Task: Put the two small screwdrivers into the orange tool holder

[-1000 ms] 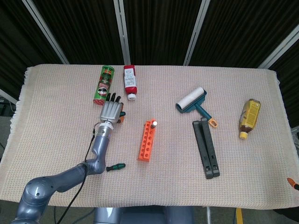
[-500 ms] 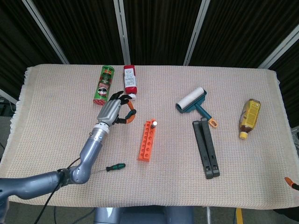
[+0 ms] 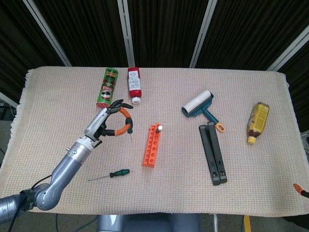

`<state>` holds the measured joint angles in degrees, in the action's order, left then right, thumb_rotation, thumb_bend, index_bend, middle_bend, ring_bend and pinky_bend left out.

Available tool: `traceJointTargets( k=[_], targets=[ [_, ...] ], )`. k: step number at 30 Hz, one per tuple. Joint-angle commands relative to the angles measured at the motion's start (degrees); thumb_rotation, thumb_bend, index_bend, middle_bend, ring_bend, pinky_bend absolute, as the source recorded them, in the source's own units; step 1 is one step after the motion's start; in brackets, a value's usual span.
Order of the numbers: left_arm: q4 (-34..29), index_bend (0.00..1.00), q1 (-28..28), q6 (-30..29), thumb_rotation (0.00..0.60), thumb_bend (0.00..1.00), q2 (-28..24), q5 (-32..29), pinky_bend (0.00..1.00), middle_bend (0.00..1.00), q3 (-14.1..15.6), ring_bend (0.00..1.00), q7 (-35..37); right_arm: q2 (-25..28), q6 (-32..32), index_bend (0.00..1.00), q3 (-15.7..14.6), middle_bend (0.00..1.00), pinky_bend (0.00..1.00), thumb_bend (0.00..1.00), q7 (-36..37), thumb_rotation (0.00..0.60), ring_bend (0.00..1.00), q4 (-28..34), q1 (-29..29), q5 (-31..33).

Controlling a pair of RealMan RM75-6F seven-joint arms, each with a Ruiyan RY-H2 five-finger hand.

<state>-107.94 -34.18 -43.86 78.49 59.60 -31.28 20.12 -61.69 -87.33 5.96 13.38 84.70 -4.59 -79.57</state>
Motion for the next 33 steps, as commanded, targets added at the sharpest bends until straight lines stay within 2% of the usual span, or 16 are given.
traceJointTargets(
  k=[1, 7, 14, 17, 21, 33],
  targets=[
    [-1.4, 0.62, 0.9, 1.0, 0.536, 0.47, -0.6, 6.5, 0.02, 0.21, 1.6, 0.0, 4.4, 0.0, -0.2, 0.05, 0.0, 0.09, 0.05, 0.0, 0.0, 0.6, 0.0, 0.1, -0.1, -0.1],
    [-0.7, 0.62, -1.3, -0.4, 0.536, 0.47, 1.1, 9.5, 0.01, 0.21, 3.1, 0.0, 3.7, -0.1, -0.5, 0.05, -0.1, 0.09, 0.05, 0.0, 0.3, 0.6, 0.0, -0.1, -0.4, 0.0],
    [3.5, 0.62, -6.0, -6.8, 0.537, 0.47, 7.7, 13.0, 0.0, 0.2, 6.9, 0.0, -8.8, -0.2, -1.0, 0.05, -0.1, 0.09, 0.04, 0.0, 1.1, 0.6, 0.0, -0.6, -0.9, 0.1],
    [5.0, 0.62, -6.9, -9.0, 0.537, 0.47, 10.1, 13.2, 0.0, 0.2, 8.0, 0.0, -11.7, -0.3, -0.9, 0.05, -0.1, 0.09, 0.05, 0.0, 1.5, 0.6, 0.0, -0.9, -0.9, 0.3],
    [5.9, 0.62, -7.7, -9.8, 0.539, 0.47, 11.7, 12.6, 0.0, 0.2, 9.0, 0.0, -12.5, -0.4, -0.9, 0.05, 0.0, 0.09, 0.05, 0.0, 1.9, 0.6, 0.0, -1.2, -1.0, 0.3],
    [7.4, 0.62, -8.0, -12.3, 0.538, 0.48, 15.2, 12.2, 0.0, 0.2, 10.9, 0.0, -6.5, -0.3, -0.7, 0.05, 0.1, 0.09, 0.05, 0.0, 2.8, 0.6, 0.0, -1.9, -1.1, 0.6]
  ],
)
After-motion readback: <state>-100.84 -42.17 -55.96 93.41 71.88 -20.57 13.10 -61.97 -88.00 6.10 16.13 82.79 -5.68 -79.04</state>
